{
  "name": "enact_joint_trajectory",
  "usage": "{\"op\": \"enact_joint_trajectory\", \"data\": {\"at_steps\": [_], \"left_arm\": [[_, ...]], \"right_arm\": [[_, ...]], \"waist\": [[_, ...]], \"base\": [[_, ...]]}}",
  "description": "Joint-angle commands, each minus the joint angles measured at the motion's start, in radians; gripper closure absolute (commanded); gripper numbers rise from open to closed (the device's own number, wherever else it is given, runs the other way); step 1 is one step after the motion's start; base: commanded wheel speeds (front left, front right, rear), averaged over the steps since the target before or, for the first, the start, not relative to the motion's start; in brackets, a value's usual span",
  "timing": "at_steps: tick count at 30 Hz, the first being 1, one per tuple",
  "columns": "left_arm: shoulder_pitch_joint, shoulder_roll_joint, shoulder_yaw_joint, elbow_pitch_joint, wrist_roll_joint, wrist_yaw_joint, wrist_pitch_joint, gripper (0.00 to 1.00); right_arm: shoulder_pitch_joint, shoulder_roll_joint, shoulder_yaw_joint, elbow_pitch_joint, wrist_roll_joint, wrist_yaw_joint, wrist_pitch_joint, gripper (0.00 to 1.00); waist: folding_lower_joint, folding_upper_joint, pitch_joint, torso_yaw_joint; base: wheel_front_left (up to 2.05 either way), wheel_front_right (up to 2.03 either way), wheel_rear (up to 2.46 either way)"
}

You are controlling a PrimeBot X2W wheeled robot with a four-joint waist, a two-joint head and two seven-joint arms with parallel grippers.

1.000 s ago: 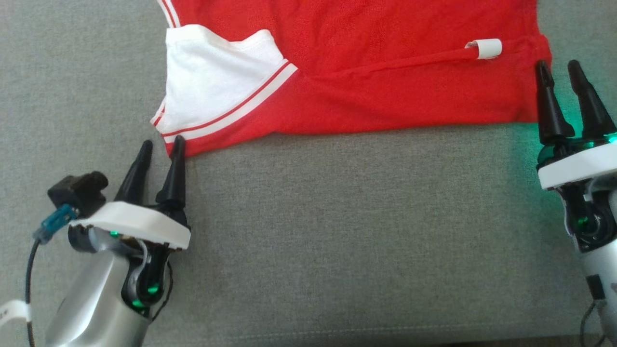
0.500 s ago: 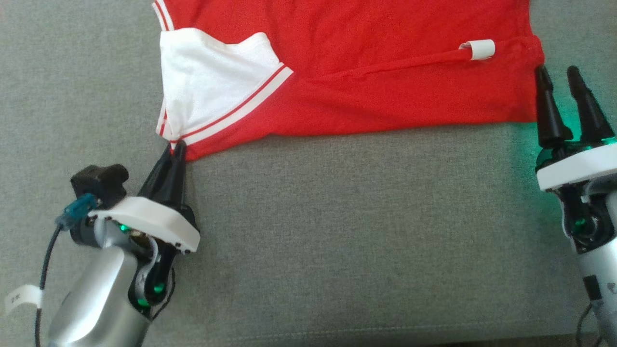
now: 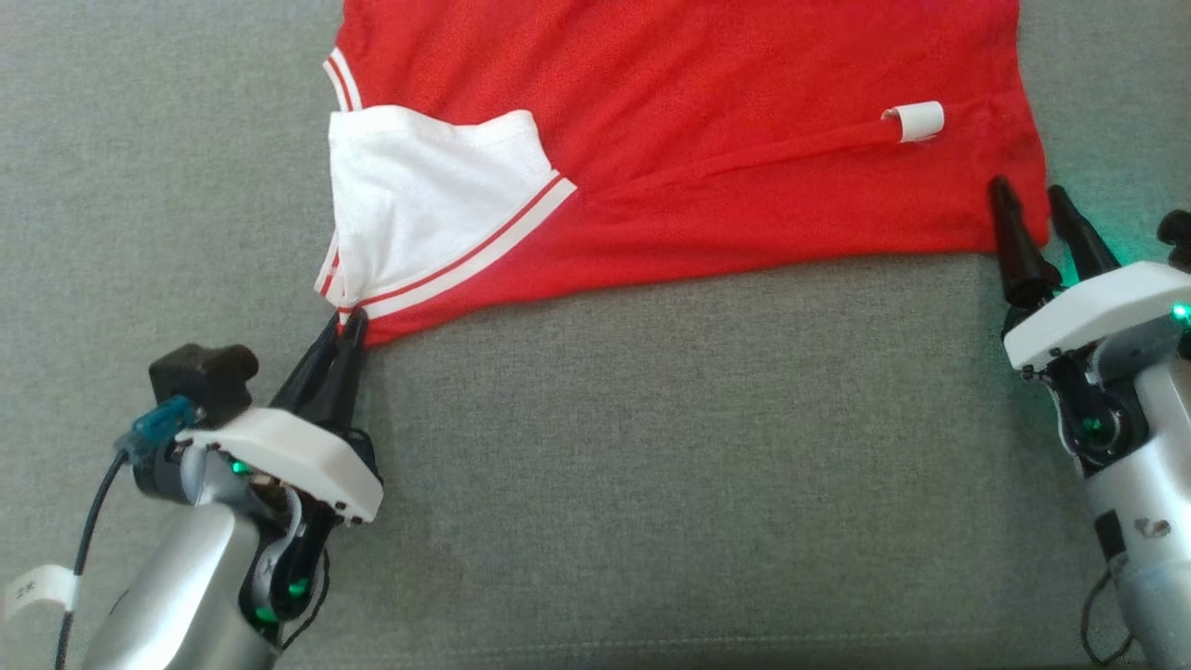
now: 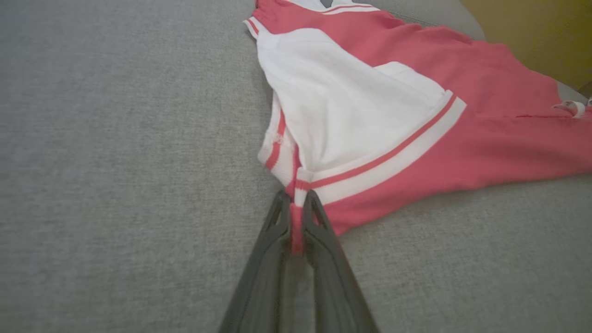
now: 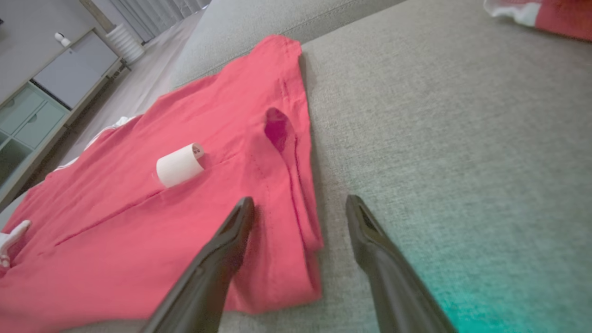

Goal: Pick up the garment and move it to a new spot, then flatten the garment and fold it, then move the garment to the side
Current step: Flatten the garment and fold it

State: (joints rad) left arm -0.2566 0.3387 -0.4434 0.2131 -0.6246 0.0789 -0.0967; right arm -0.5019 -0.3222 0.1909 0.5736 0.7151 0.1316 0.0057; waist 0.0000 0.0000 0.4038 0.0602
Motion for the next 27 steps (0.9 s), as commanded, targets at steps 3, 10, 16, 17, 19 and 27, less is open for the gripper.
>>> {"op": "enact_joint_trajectory", "data": {"at_steps": [3,10,16,17,19,27], "left_arm": [[-0.013,0.04,0.034,-0.029,0.01,0.005,0.003,1.0],[-0.008,0.054,0.028,-0.021,0.007,-0.007,0.002,1.0],[0.021,0.072,0.021,-0.051,0.006,-0.01,0.009,1.0],[0.031,0.077,0.019,-0.065,0.007,-0.007,0.012,1.0],[0.055,0.086,0.017,-0.092,0.007,-0.001,0.017,1.0],[0.173,0.105,-0.017,-0.207,-0.001,0.024,0.055,1.0]], "right_arm": [[0.009,0.008,0.021,0.009,-0.007,-0.001,0.025,1.0],[0.055,-0.032,0.013,-0.026,0.003,-0.001,0.018,1.0],[0.121,-0.067,0.004,-0.101,0.017,-0.001,0.029,1.0],[0.137,-0.073,0.001,-0.121,0.021,-0.001,0.035,1.0],[0.174,-0.09,-0.004,-0.166,0.025,-0.001,0.048,1.0],[0.376,-0.133,-0.086,-0.356,0.01,-0.001,0.112,1.0]], "waist": [[0.0,0.0,-0.008,0.008],[0.0,0.0,-0.034,0.011],[0.0,0.0,-0.056,0.009],[0.0,0.0,-0.059,0.009],[0.0,0.0,-0.064,0.01],[0.0,0.0,-0.086,0.031]], "base": [[0.0,0.0,0.0],[0.0,0.0,0.0],[0.0,0.0,0.0],[0.0,0.0,0.0],[0.0,0.0,0.0],[0.0,0.0,0.0]]}}
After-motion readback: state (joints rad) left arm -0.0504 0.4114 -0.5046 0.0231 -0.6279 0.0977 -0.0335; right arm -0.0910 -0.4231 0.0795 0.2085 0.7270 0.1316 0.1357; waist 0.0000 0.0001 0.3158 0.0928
